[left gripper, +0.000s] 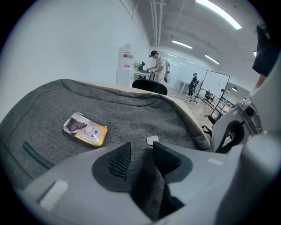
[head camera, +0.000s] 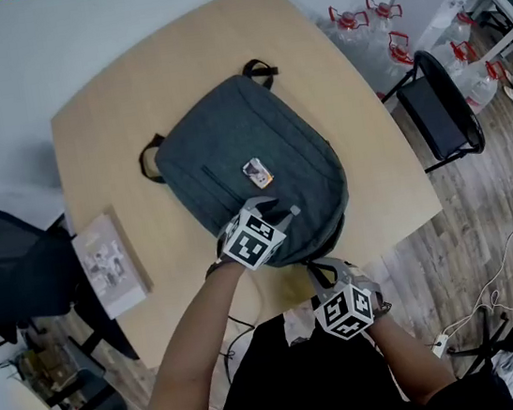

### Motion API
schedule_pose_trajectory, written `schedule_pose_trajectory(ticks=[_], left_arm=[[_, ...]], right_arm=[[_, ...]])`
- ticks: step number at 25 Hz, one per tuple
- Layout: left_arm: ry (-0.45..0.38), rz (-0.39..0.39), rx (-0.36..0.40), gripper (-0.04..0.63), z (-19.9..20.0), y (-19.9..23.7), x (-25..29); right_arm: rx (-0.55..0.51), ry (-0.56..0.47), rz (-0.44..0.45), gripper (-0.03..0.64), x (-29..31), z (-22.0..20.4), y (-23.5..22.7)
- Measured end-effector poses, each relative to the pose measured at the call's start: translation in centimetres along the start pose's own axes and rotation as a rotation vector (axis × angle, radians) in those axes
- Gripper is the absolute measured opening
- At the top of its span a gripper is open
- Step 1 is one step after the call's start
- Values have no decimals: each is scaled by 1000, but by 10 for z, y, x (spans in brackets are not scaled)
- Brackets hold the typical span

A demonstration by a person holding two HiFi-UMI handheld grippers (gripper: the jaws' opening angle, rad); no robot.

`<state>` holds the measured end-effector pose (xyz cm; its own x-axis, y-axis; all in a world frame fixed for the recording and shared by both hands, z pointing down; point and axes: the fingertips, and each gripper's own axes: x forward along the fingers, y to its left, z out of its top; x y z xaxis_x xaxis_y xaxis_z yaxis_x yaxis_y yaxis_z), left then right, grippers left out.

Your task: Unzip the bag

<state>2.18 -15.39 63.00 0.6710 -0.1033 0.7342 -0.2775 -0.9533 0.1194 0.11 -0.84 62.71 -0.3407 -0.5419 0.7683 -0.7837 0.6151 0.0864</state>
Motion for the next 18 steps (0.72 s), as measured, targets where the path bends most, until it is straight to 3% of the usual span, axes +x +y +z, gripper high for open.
schedule_pose_trajectory(ticks=[11,18], left_arm=[[-37,-77,-42,195,1,-4,-4],[-47,-101,-11,213,1,-7,-4]], right_arm=[[128,4,-84,20,28,30,37],[164,13,-136,25,40,39,46]])
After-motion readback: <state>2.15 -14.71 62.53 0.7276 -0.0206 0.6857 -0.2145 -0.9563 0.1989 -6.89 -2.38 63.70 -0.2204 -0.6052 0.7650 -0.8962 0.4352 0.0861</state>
